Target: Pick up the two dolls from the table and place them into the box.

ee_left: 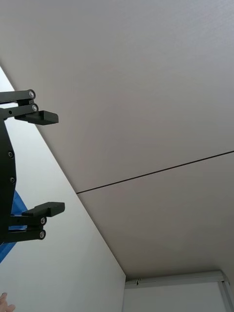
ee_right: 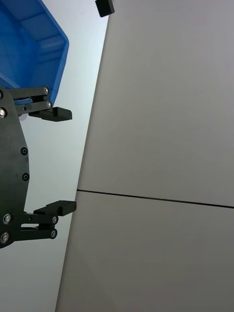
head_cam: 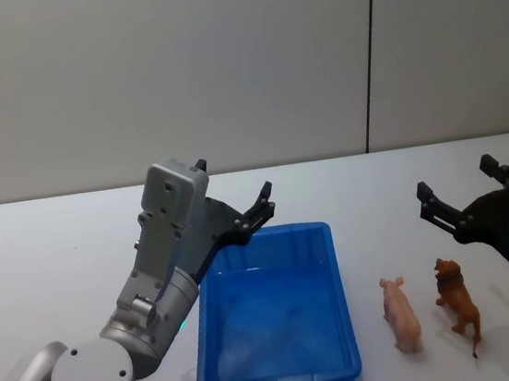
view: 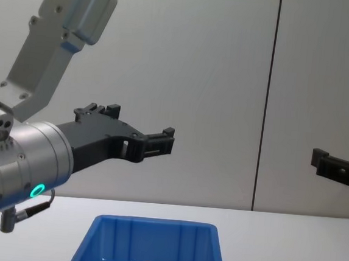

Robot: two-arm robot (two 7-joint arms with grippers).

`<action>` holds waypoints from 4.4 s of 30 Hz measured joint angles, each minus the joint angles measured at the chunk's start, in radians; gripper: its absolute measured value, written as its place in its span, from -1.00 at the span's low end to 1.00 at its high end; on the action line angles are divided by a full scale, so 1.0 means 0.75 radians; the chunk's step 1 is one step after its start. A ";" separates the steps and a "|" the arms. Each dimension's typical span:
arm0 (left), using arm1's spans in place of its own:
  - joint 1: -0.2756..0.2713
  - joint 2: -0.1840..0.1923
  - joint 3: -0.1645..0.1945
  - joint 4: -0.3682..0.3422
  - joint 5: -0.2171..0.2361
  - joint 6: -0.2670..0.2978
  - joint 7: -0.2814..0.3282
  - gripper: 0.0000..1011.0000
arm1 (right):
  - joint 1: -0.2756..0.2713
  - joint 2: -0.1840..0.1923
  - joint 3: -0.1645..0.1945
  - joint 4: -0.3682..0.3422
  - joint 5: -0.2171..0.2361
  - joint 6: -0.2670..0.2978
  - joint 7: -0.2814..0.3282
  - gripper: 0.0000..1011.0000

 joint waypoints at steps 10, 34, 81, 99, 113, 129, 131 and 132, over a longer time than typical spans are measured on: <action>0.000 0.000 0.000 0.000 0.000 0.000 0.000 0.98 | 0.000 0.000 0.000 0.000 0.000 0.000 0.000 0.98; 0.000 0.000 0.000 0.000 0.000 0.000 0.000 0.98 | 0.012 0.019 0.032 0.039 0.015 0.146 -0.038 0.98; 0.000 0.000 0.000 0.000 0.000 0.000 0.000 0.98 | -0.014 -0.047 -0.024 0.157 -0.045 0.508 -0.061 0.47; 0.000 0.000 0.000 0.000 0.000 0.000 0.000 0.98 | -0.004 -0.067 -0.022 0.180 -0.039 0.516 -0.062 -0.35; 0.000 0.000 0.000 0.000 0.000 0.000 0.000 0.98 | 0.005 -0.068 -0.013 0.109 -0.073 0.424 -0.053 -0.35; 0.000 0.000 0.000 0.000 0.000 0.000 0.000 0.98 | 0.052 -0.074 -0.020 0.049 -0.106 0.293 0.115 -0.35; 0.000 0.000 0.000 0.000 0.000 0.000 0.000 0.98 | 0.061 -0.078 -0.024 0.049 -0.106 0.285 0.141 -0.35; 0.000 0.000 0.000 0.000 0.000 0.000 0.000 0.98 | 0.068 -0.081 -0.026 0.052 -0.107 0.278 0.165 -0.35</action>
